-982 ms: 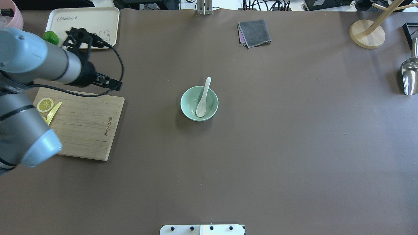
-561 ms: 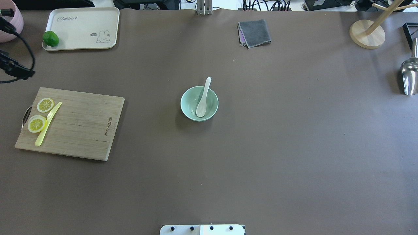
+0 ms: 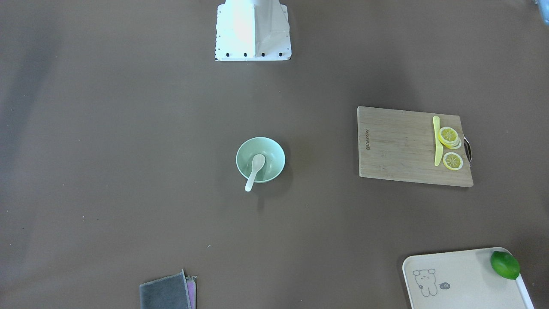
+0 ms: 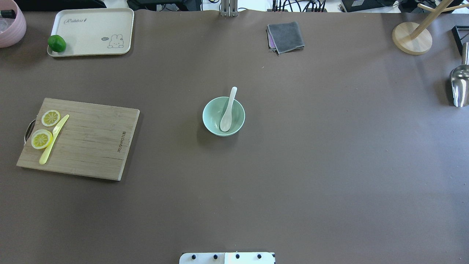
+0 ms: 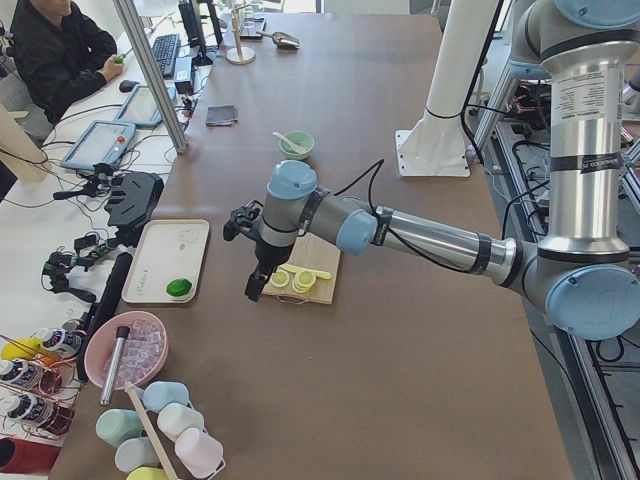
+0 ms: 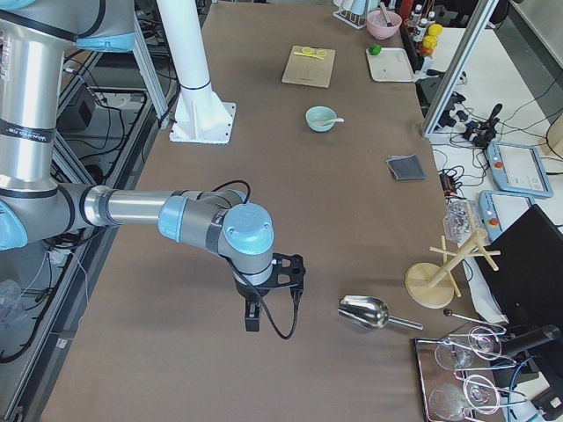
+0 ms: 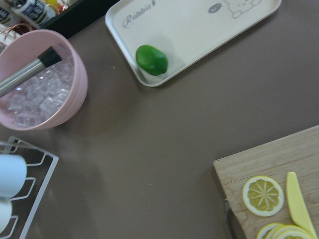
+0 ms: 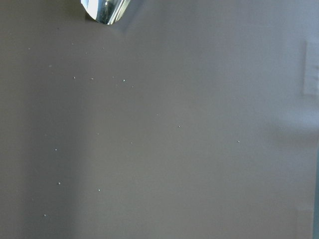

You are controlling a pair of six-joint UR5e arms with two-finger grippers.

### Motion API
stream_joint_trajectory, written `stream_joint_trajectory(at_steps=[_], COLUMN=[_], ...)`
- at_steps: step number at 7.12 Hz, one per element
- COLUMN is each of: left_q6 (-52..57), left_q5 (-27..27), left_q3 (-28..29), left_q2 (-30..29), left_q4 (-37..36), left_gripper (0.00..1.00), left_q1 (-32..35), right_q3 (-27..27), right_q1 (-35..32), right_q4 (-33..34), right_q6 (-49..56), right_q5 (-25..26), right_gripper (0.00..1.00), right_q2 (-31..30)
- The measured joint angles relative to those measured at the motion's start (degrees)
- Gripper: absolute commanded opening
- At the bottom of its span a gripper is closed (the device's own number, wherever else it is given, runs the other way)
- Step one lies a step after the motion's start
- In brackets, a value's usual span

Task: Place spoon in bowl

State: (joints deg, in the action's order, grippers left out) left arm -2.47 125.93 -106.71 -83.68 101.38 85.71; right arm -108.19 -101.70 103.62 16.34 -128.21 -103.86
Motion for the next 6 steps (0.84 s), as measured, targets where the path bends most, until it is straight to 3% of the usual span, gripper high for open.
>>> stream_joint_trajectory(at_steps=[2,6], left_q6=[-0.44,-0.52], left_q5=[4.49,5.38], left_q3=[1.75,2.08], left_q2=[0.62,2.03], left_q4=[-0.46,-0.57], left_gripper=[0.98,0.98], left_q1=[1.17,1.63], right_q3=[-0.21,0.43], right_q1=[4.04,7.29], right_q4=[-0.73,-2.85], right_q6=[-5.68,-10.17], right_q5=[-1.50,-1.95], right_gripper=[1.00,1.00], right_q2=[1.55,2.32])
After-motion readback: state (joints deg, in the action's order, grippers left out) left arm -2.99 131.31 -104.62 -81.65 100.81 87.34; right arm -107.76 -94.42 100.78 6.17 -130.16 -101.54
